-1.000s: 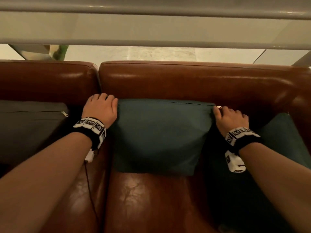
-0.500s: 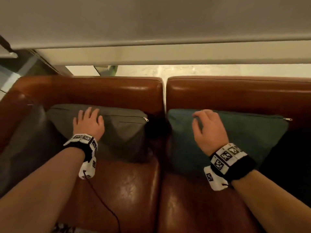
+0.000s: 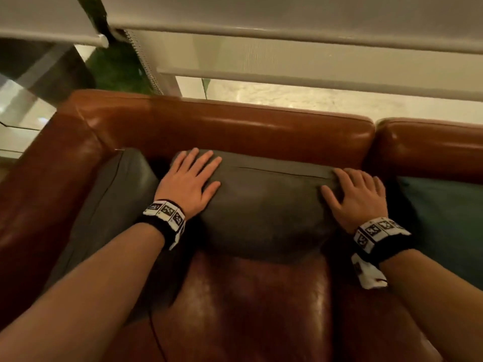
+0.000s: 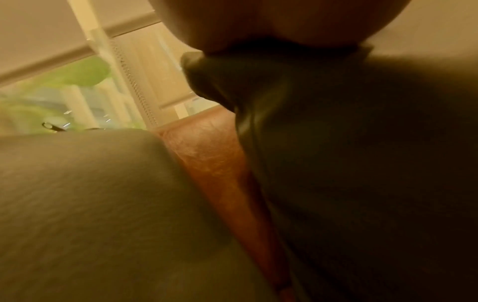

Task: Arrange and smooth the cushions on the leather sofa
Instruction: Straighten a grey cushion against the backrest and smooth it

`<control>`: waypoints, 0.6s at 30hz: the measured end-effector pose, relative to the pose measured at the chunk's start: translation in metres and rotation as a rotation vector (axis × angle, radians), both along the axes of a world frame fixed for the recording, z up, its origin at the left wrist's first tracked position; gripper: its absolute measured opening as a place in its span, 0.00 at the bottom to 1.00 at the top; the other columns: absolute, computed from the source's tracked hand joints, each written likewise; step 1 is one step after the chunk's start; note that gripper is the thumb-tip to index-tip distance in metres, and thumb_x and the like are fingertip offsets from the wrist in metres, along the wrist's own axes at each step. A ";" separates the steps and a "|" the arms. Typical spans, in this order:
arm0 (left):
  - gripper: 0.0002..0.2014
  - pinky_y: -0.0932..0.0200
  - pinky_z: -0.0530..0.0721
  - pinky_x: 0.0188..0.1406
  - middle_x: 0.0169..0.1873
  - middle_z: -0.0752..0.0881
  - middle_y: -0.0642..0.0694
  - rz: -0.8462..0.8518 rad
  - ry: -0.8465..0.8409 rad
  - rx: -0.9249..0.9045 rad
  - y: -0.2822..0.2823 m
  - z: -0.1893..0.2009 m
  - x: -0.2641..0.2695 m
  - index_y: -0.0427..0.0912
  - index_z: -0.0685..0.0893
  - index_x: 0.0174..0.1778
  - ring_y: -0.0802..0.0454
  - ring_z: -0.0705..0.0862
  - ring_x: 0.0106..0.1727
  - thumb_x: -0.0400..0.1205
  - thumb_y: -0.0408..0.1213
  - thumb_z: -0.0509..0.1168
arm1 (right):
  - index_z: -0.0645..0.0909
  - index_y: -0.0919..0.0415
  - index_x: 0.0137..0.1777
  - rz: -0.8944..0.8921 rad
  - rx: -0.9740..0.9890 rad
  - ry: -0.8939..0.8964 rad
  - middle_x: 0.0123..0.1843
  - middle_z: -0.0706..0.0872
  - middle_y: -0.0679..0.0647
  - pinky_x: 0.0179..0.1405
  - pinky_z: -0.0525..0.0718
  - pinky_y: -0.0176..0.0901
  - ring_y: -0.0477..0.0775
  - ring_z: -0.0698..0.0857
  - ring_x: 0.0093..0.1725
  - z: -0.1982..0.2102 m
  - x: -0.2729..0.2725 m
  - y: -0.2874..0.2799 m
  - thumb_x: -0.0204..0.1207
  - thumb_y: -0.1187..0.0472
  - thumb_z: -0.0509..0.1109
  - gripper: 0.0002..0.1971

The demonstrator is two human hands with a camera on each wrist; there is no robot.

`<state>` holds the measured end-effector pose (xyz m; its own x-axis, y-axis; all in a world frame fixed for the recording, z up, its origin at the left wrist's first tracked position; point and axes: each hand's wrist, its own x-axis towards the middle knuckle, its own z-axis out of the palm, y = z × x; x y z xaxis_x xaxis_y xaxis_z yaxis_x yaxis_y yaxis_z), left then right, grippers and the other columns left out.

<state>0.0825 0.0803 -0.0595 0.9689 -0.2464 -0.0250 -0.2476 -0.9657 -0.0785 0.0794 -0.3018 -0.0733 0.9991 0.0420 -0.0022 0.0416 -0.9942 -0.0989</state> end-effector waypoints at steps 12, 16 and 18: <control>0.16 0.44 0.74 0.46 0.49 0.84 0.43 -0.049 -0.093 -0.088 0.031 0.035 0.021 0.47 0.79 0.55 0.37 0.81 0.49 0.85 0.49 0.48 | 0.80 0.53 0.44 0.133 -0.081 -0.177 0.36 0.84 0.53 0.26 0.72 0.43 0.63 0.86 0.35 0.044 -0.006 -0.006 0.80 0.29 0.43 0.33; 0.15 0.40 0.72 0.57 0.58 0.82 0.47 0.032 0.063 -0.122 0.012 0.029 0.048 0.51 0.76 0.59 0.40 0.79 0.60 0.88 0.50 0.47 | 0.69 0.47 0.42 0.086 -0.135 -0.025 0.41 0.84 0.53 0.27 0.69 0.45 0.63 0.86 0.41 0.040 0.026 -0.015 0.79 0.28 0.43 0.25; 0.17 0.36 0.70 0.65 0.65 0.79 0.47 0.101 0.190 -0.108 0.000 0.020 0.061 0.53 0.74 0.65 0.40 0.76 0.67 0.89 0.50 0.45 | 0.71 0.46 0.48 0.022 -0.155 0.184 0.49 0.84 0.54 0.38 0.77 0.51 0.63 0.85 0.51 0.034 0.041 -0.020 0.77 0.27 0.45 0.25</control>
<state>0.1435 0.0799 -0.0393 0.9691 -0.1595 -0.1879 -0.1497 -0.9866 0.0654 0.1204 -0.3214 -0.0398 0.9801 0.0487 -0.1923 0.0587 -0.9972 0.0468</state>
